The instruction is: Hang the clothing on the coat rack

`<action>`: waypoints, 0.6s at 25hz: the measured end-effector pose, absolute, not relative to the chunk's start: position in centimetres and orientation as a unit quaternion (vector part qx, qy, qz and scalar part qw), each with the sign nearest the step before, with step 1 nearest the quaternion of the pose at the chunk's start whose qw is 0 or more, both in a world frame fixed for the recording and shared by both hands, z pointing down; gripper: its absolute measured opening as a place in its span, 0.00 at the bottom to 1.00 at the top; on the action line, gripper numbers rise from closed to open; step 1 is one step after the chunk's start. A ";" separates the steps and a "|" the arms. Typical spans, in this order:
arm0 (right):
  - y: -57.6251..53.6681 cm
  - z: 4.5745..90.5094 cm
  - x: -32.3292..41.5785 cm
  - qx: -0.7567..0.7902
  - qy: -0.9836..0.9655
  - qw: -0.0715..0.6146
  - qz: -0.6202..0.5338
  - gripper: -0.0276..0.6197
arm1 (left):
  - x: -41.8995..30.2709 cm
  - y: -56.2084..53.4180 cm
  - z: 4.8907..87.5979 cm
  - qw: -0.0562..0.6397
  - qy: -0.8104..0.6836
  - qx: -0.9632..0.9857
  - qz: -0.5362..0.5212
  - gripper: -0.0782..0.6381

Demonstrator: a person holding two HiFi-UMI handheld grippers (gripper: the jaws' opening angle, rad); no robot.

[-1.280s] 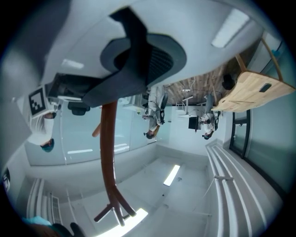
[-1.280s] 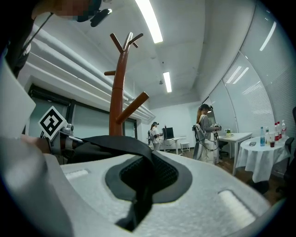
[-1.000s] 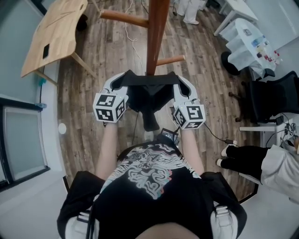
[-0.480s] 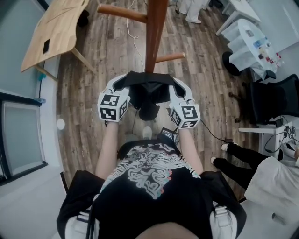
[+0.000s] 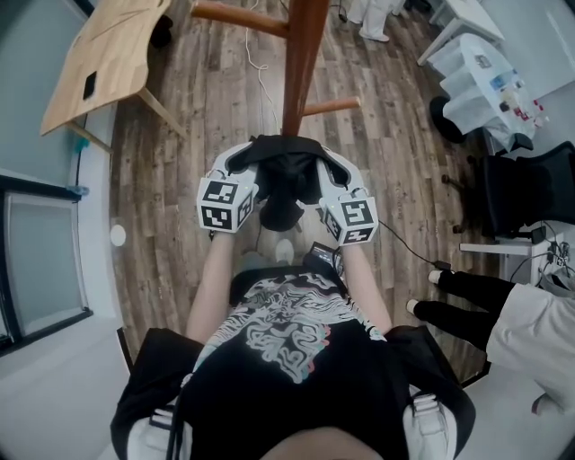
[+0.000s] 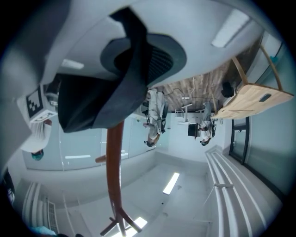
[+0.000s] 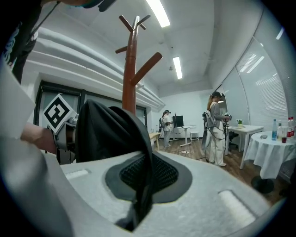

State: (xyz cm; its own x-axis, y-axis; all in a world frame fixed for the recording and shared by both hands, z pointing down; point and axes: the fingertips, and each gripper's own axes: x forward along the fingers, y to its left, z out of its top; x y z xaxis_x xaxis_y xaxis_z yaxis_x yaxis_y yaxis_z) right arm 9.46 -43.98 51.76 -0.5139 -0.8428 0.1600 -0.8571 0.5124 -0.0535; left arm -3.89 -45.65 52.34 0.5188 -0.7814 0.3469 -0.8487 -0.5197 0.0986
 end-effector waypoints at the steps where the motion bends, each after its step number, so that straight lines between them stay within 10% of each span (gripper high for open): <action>1: -43.9 51.7 9.5 0.489 -0.868 0.056 0.065 0.06 | -3.9 -45.5 52.3 0.127 -0.474 0.861 0.132 0.12; 15: -43.2 51.0 10.2 0.492 -0.865 0.072 0.059 0.14 | -4.6 -44.7 52.0 0.151 -0.488 0.847 0.144 0.21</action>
